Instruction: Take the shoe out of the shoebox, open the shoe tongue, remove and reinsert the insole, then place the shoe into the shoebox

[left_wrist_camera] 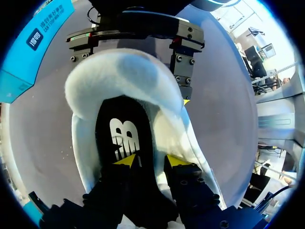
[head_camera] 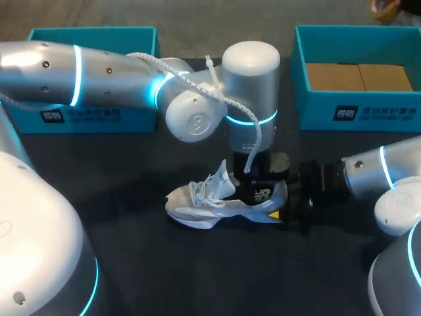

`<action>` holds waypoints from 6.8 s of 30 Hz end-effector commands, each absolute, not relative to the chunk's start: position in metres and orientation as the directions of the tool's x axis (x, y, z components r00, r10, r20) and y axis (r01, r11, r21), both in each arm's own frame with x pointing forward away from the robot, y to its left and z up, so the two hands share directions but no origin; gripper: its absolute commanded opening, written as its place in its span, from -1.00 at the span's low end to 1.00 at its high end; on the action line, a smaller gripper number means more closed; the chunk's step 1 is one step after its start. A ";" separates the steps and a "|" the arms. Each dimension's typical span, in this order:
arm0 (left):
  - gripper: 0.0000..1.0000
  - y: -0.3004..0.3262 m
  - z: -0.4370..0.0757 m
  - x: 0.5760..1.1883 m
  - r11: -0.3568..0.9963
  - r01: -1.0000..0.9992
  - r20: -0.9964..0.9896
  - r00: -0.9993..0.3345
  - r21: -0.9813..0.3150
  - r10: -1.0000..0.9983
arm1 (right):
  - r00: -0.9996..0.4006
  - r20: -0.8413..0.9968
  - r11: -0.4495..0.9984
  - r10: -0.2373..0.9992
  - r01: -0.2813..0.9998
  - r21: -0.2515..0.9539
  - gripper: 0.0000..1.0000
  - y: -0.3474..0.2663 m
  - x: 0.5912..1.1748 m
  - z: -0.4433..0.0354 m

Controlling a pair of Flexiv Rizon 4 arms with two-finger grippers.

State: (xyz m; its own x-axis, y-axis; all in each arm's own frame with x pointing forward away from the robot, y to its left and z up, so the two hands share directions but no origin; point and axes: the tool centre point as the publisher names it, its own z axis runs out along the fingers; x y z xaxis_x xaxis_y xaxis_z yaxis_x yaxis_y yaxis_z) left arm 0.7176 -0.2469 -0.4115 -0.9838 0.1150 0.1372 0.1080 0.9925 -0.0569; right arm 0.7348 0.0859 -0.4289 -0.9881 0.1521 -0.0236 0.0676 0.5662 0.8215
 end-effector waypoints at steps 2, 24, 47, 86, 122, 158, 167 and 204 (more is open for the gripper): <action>-0.42 -0.240 -0.441 0.718 0.994 0.088 0.082 -0.992 -0.068 0.093 | -0.988 -0.023 0.571 0.154 0.071 0.818 -1.00 0.087 0.736 -0.427; -1.00 -0.223 -0.430 0.736 0.996 0.014 -0.054 -0.999 -0.087 0.009 | -0.988 -0.023 0.571 0.154 0.071 0.818 -1.00 0.087 0.736 -0.427; -1.00 -0.208 -0.391 0.739 0.986 0.030 0.118 -0.992 -0.166 0.050 | -0.988 -0.023 0.571 0.154 0.071 0.818 -1.00 0.087 0.736 -0.427; -1.00 -0.224 -0.330 0.712 0.914 0.118 0.139 -0.973 -0.388 0.185 | -0.988 -0.023 0.571 0.154 0.071 0.818 -1.00 0.087 0.736 -0.427; -0.30 -0.235 -0.319 0.687 0.877 0.159 0.029 -0.981 -0.454 0.193 | -0.988 -0.023 0.571 0.154 0.071 0.818 -1.00 0.087 0.736 -0.427; -1.00 -0.231 -0.306 0.681 0.847 0.194 -0.031 -0.978 -0.495 0.206 | -0.988 -0.023 0.571 0.154 0.071 0.818 -1.00 0.087 0.736 -0.427; -1.00 -0.218 -0.288 0.669 0.830 0.210 -0.055 -0.976 -0.517 0.212 | -0.988 -0.023 0.571 0.154 0.071 0.818 -1.00 0.087 0.736 -0.427; -0.06 -0.245 -0.324 0.674 0.853 0.277 -0.283 -0.946 -0.443 0.160 | -0.988 -0.023 0.571 0.154 0.071 0.818 -1.00 0.087 0.736 -0.427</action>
